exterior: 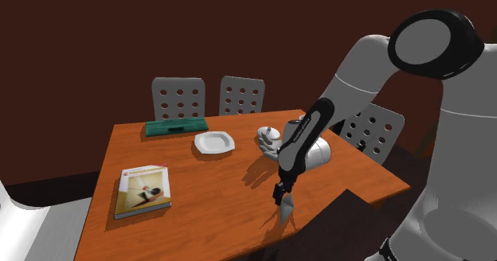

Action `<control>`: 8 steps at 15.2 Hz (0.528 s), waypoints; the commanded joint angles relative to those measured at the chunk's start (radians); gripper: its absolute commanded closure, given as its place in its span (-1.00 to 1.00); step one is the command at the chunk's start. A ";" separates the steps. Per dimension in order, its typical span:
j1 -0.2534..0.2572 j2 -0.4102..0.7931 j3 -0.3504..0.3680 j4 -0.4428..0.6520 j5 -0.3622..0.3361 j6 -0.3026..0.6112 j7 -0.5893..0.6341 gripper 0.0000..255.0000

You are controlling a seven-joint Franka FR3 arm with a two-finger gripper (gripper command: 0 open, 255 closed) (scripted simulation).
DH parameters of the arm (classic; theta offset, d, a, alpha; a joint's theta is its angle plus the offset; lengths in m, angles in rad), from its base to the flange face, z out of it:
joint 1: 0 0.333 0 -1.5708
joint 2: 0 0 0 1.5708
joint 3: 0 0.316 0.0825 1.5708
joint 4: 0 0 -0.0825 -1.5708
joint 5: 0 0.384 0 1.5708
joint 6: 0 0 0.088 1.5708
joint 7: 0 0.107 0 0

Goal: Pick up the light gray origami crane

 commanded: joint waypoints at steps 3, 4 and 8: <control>-0.008 0.042 0.010 0.010 0.011 0.033 -0.010 -1.00; -0.007 0.042 0.010 0.010 0.011 0.033 -0.009 1.00; -0.007 0.043 0.010 0.010 0.011 0.033 -0.009 1.00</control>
